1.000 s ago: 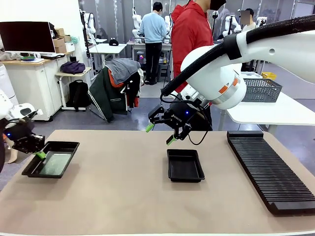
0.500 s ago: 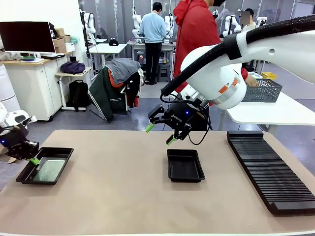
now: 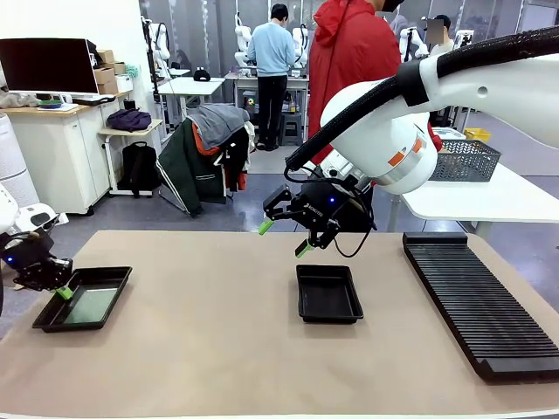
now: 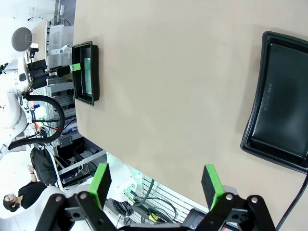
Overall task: Inspect and transfer BCBs to ESD trays.
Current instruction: Pick up the ESD tray and place it on the left side of the table.
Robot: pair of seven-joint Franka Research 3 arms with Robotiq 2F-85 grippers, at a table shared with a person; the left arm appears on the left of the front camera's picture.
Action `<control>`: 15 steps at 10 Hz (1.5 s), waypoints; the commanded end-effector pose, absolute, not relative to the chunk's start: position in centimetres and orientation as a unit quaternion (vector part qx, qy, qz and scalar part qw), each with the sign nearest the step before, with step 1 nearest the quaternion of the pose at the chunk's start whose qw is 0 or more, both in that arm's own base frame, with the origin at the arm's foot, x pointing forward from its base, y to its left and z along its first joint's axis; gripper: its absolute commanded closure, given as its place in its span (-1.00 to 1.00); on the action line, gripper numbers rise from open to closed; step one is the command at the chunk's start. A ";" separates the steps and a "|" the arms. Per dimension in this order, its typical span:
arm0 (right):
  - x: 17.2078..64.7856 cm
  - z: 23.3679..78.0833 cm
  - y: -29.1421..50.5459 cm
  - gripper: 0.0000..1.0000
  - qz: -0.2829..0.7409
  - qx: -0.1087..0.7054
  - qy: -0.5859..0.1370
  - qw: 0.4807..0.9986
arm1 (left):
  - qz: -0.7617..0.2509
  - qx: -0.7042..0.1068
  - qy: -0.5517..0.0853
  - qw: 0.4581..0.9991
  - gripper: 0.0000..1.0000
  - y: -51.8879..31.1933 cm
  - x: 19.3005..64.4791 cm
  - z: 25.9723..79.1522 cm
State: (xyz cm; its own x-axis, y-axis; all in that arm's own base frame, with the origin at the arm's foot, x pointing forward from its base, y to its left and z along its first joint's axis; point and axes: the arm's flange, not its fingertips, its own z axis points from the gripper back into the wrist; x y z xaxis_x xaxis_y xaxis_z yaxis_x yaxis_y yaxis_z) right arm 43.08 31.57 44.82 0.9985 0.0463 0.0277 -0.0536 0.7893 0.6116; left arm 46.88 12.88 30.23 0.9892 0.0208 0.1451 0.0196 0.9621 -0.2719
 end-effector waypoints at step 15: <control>43.2 44.8 31.9 -1.00 0.018 0.319 -0.002 0.948 | -0.005 -0.111 -0.066 0.992 -0.19 12.4 46.1 31.6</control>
